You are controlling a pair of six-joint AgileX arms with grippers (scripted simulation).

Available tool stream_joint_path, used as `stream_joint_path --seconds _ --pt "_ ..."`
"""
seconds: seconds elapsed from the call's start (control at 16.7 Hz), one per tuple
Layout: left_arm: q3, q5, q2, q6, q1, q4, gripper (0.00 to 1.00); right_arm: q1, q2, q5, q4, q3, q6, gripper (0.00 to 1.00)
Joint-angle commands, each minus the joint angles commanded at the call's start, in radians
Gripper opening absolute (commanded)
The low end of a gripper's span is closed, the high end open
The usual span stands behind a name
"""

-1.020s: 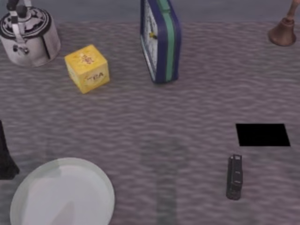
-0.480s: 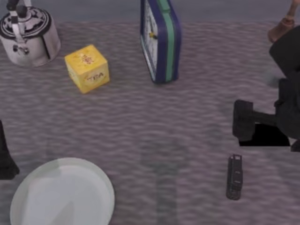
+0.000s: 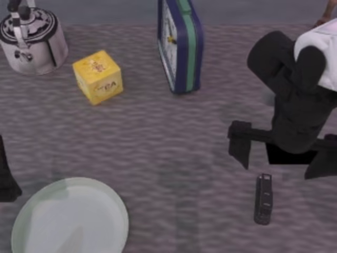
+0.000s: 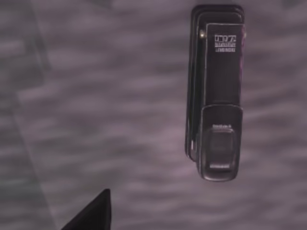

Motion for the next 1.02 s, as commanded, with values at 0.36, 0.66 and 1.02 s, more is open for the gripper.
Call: stream_joint_path --seconds 0.36,0.66,1.02 --pt "0.000 0.000 0.000 0.000 0.000 0.000 1.00 -0.004 0.004 0.000 0.018 -0.015 -0.002 1.00" --pt "0.000 0.000 0.000 0.000 0.000 0.000 1.00 0.000 0.086 0.000 0.223 -0.131 0.001 1.00" --pt "0.000 0.000 0.000 0.000 0.000 0.000 1.00 0.004 0.161 0.001 0.390 -0.230 0.007 1.00"
